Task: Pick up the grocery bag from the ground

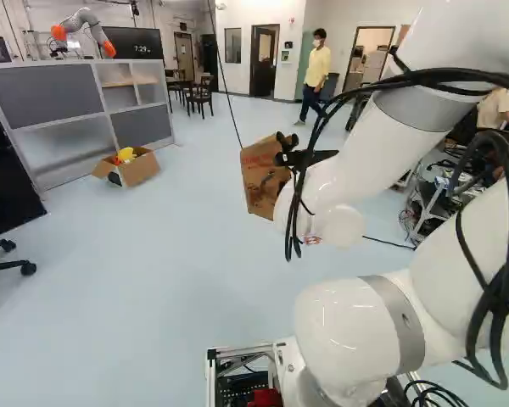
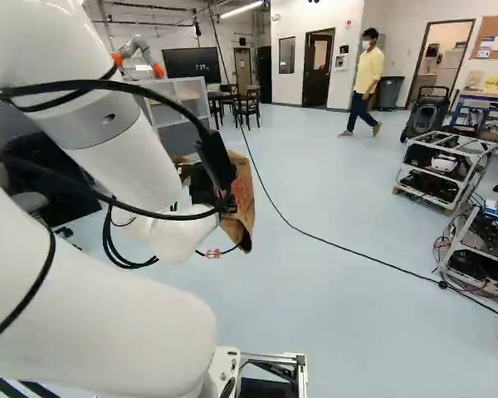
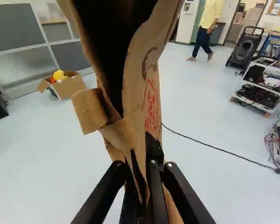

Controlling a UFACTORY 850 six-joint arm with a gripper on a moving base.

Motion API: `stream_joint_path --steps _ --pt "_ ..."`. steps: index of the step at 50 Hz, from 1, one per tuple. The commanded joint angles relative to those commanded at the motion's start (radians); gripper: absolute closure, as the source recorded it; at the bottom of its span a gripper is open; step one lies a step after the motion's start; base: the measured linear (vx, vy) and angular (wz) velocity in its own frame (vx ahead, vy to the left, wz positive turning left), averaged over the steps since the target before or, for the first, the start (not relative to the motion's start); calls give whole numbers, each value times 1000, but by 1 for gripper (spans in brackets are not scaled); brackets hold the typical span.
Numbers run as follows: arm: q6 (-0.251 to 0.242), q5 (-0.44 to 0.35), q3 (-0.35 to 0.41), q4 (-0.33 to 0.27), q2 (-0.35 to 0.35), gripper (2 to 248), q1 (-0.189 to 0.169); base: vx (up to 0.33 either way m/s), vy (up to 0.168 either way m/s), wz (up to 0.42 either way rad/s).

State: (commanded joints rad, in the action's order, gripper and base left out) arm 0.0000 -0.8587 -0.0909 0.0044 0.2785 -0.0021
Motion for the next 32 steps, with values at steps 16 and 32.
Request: stream_joint_path --steps 16,32 --pt "0 -14 4 -4 1 229 2 0 0 0" --pt "0 -14 4 -4 1 229 2 0 0 0"
